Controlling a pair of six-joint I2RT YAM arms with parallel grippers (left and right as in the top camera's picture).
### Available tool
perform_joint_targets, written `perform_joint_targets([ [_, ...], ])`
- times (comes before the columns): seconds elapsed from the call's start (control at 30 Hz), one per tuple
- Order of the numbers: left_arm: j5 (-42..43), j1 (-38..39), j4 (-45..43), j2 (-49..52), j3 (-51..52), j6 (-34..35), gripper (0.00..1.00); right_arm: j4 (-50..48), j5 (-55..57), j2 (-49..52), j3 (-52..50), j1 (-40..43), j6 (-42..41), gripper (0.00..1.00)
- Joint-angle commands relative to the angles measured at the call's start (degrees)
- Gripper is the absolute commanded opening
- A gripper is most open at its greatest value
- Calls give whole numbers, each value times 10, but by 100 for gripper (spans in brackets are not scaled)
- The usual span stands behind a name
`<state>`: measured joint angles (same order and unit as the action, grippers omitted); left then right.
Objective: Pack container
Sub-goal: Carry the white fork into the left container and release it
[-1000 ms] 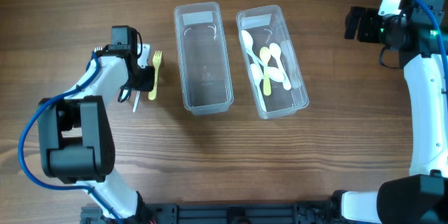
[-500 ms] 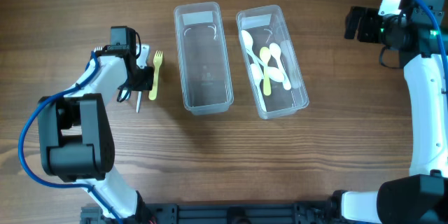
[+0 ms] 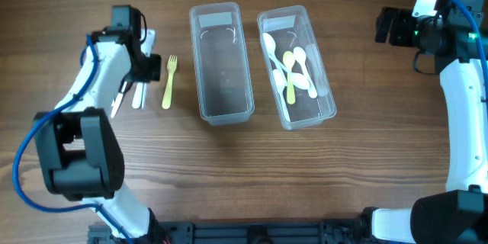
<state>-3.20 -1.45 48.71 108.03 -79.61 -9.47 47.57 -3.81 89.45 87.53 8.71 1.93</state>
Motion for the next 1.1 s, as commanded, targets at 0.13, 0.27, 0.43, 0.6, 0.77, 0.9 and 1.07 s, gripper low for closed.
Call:
perform_joint_targets([
  [0.13,101,32,22,-70,-46,63,4,-2,4,0,5,-2,-5,100],
  [0.27,111,82,26,-84,-46,101,4,-2,4,0,5,-2,-5,100],
  [0.43,111,152,25,-85,-46,193,4,-2,4,0,5,-2,-5,100],
  [0.6,111,204,5,-85,-46,278,4,-2,4,0,5,-2,-5,100],
  [0.77,107,214,-4,-81,-46,325,4,-2,4,0,5,-2,-5,100],
  [0.9,104,214,-8,-70,-46,323,7,-2,4,0,5,-2,-5,100],
  [1.07,102,214,-24,-68,-46,294,74,-2,4,0,5,-2,-5,100],
])
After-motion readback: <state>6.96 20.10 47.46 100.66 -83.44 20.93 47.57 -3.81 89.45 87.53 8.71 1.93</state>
